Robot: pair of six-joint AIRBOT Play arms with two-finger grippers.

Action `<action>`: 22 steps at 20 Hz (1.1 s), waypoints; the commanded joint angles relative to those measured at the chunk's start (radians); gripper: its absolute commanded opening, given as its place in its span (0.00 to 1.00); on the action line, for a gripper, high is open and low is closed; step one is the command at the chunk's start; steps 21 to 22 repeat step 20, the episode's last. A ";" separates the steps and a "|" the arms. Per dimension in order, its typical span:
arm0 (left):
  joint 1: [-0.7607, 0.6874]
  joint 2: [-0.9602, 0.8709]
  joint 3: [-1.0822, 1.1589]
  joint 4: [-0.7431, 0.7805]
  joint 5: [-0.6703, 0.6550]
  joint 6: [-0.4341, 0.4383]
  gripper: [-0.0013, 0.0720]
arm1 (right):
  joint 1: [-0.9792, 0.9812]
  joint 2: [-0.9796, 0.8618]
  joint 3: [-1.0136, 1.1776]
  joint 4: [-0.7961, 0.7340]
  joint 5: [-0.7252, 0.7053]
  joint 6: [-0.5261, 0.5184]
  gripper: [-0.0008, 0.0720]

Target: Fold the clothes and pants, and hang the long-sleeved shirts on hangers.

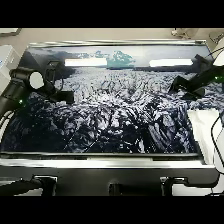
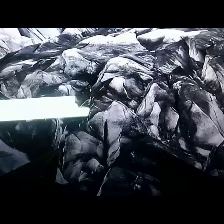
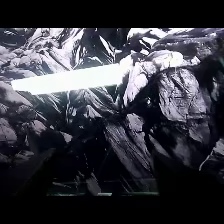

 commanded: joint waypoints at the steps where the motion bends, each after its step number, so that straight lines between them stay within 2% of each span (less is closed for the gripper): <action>1: 0.043 -0.005 -0.010 -0.035 0.017 -0.016 1.00 | 0.024 -0.003 -0.013 -0.027 -0.018 0.003 0.98; 5: 0.067 -0.011 -0.010 -0.027 0.017 -0.016 1.00 | 0.041 0.005 -0.013 -0.095 -0.090 0.003 0.97; 22: 0.068 -0.011 -0.010 -0.027 0.017 -0.016 1.00 | 0.041 0.005 -0.013 -0.098 -0.092 0.003 0.97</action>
